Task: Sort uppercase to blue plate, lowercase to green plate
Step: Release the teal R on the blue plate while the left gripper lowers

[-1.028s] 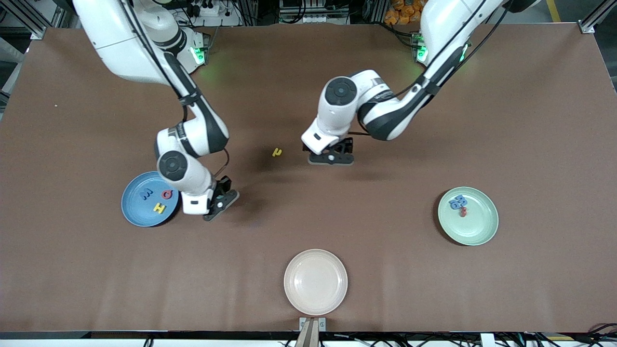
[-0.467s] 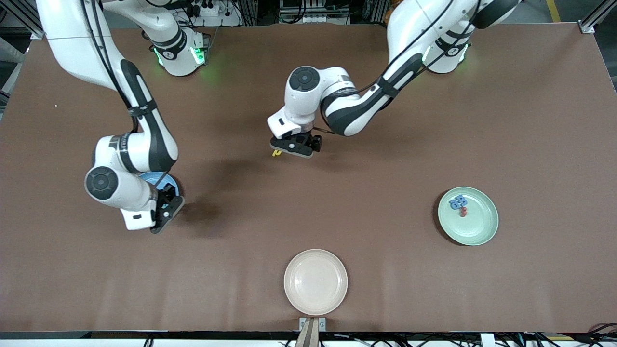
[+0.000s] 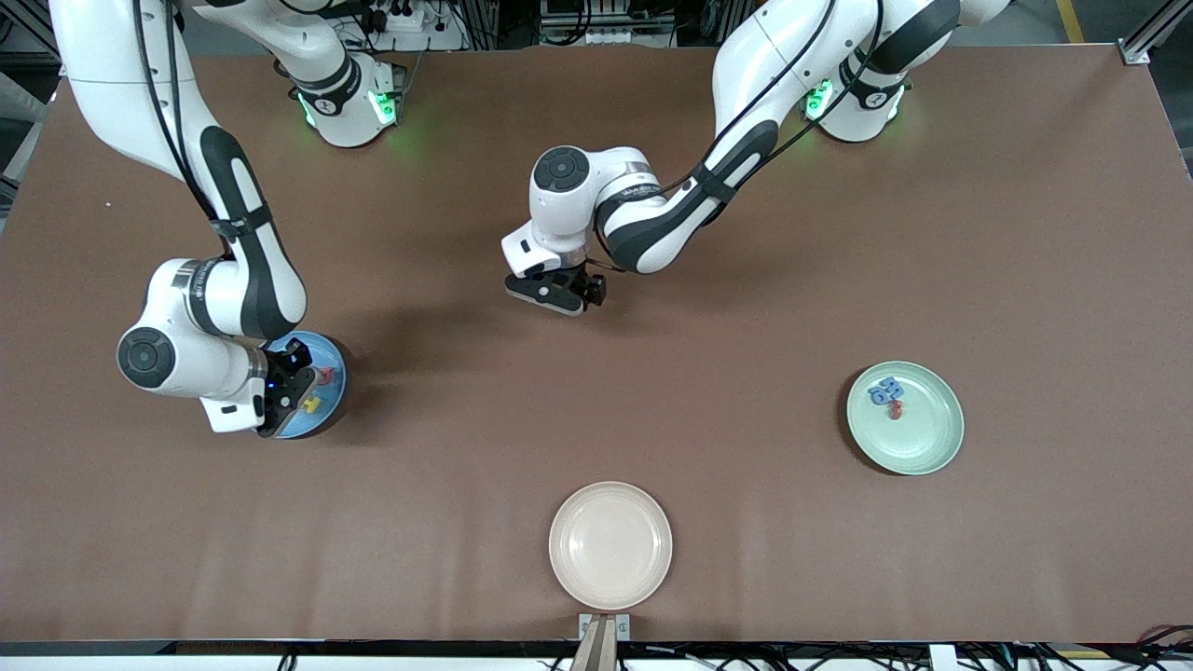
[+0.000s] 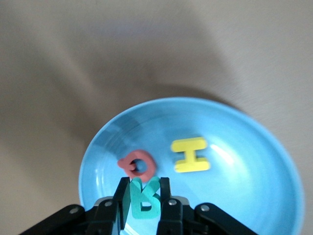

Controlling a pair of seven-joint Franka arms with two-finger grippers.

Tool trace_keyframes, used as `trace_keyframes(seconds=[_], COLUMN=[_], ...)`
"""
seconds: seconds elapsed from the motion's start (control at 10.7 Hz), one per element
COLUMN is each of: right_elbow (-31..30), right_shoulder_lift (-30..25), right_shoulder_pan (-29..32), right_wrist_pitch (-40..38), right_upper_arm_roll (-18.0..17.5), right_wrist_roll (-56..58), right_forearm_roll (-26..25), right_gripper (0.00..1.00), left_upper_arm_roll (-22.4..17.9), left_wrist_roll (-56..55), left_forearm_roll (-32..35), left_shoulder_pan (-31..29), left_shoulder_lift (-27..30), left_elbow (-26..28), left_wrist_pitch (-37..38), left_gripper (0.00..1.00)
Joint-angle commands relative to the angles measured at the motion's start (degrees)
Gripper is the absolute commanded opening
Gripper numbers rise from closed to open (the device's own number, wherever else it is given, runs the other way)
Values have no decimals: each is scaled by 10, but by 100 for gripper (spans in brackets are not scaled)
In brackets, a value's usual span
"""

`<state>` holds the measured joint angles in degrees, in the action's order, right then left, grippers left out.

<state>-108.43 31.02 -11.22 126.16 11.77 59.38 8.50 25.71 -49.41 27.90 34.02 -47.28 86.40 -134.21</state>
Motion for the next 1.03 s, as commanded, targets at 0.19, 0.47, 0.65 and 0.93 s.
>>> trace_keyframes(seconds=[0.19, 0.47, 0.65, 0.93], right_elbow=[-30, -44, -41, 3], right_shoulder_lift=[-8, -1, -1, -6], right_shoulder_pan=[6, 5, 3, 4], right_wrist_pitch=[8, 16, 15, 9], right_upper_arm_roll=[14, 15, 15, 16], right_wrist_roll=[42, 42, 30, -22], right_forearm_roll=[13, 51, 53, 49], right_gripper=[20, 28, 70, 71], left_upper_arm_roll=[-33, -45, -51, -51], left_wrist_roll=[9, 7, 8, 8], left_forearm_roll=[-20, -32, -33, -33], left_shoulder_pan=[64, 77, 85, 92], left_shoulder_lift=[-47, -54, -61, -66], left_elbow=[-62, -63, -72, -83], left_wrist_pitch=[11, 9, 8, 6], left_gripper=[79, 79, 79, 79])
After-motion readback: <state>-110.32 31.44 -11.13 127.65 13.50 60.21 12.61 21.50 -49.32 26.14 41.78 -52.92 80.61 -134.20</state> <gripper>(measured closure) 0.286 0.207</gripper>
